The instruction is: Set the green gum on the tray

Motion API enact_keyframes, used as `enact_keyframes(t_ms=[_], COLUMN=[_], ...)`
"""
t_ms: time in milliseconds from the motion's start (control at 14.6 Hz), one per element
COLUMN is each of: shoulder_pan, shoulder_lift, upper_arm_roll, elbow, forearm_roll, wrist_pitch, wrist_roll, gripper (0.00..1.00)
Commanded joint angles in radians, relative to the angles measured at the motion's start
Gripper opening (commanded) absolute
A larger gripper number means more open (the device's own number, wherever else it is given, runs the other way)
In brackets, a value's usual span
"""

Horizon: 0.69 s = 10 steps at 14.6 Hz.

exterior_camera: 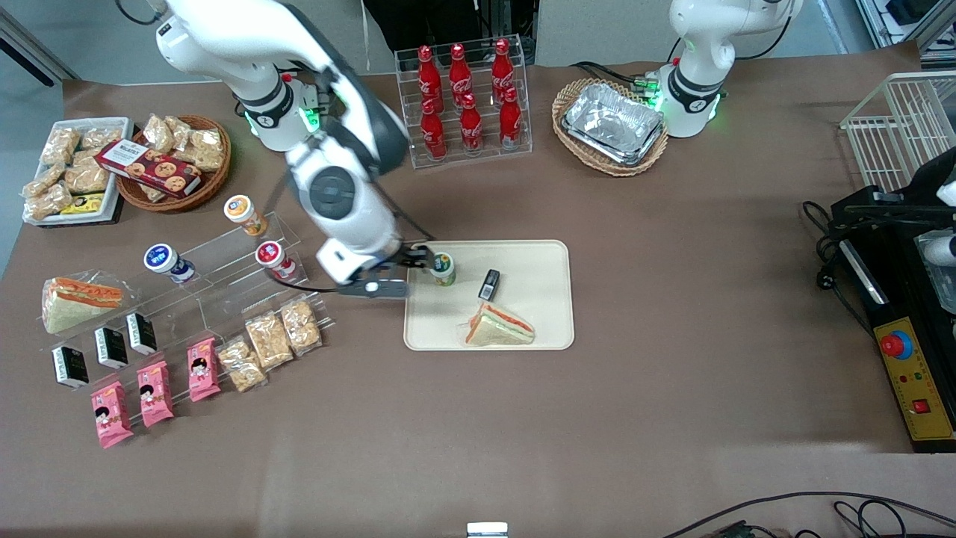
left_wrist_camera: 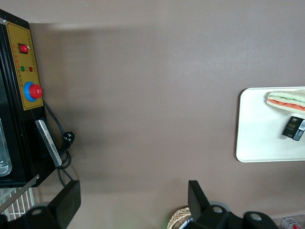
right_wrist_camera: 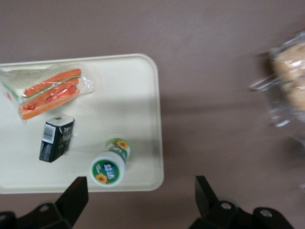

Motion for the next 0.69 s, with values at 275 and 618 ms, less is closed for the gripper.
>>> enact_keyframes(t_ms=[275, 618], shoulder_pan=[-0.217, -0.378], shoulder_lift=[-0.165, -0.229], upper_arm_roll=[0.006, 0.003], elbow=[0.181, 0.187], forearm_roll=[-0.047, -0.051], wrist_pitch=[-0.381, -0.440], wrist_roll=[-0.161, -0.339], gripper=[1.00, 1.00])
